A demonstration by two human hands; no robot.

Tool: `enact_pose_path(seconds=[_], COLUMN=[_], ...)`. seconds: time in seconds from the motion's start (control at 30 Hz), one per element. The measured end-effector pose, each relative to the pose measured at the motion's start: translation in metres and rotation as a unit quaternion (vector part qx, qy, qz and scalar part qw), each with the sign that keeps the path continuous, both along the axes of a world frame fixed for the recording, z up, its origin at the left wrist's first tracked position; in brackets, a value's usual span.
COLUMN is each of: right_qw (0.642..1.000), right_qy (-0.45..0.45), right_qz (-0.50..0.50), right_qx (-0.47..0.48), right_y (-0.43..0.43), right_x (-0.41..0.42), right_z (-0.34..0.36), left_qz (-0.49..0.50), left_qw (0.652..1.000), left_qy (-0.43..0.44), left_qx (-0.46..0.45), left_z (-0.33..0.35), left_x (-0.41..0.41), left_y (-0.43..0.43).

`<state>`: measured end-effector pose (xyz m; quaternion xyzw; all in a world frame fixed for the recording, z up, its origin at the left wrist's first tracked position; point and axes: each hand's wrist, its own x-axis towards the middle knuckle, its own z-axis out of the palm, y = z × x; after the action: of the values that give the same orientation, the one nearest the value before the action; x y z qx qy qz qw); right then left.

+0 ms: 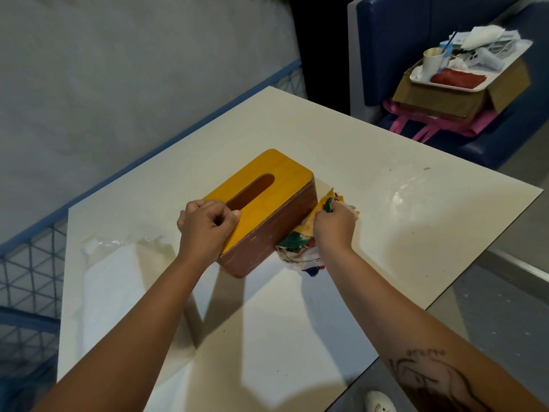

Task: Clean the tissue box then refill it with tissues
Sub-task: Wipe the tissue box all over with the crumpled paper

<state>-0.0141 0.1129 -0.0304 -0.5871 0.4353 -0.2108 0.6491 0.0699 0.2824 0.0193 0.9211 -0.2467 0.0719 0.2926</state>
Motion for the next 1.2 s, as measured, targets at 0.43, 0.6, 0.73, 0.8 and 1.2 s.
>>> enact_pose_path(seconds=[0.43,0.6,0.73,0.8,1.2], right_qw=[0.987,0.980,0.975,0.974,0.988], right_qy=[-0.156,-0.194,-0.192,-0.183,-0.153], right_qz=[-0.011,0.039,0.000,-0.065,-0.005], right_qx=[-0.039,0.010,0.107,0.114,-0.004], right_y=[0.005,0.024,0.030,0.020,0.020], right_x=[-0.009,-0.025,-0.041,-0.044,-0.009], right_z=[0.021,0.022,0.023,0.023,-0.003], left_qz=[-0.004,0.001,0.004,0.004,-0.003], left_qw=[1.000,1.000,1.000,1.000,1.000], left_qy=[-0.005,-0.002,0.008,0.013,0.010], left_qx=[0.001,0.007,0.009,0.006,0.002], left_z=[-0.001,0.000,0.001,0.001,0.002], left_x=[0.002,0.000,0.000,0.000,0.000], left_y=[0.001,-0.001,-0.001,-0.001,0.000])
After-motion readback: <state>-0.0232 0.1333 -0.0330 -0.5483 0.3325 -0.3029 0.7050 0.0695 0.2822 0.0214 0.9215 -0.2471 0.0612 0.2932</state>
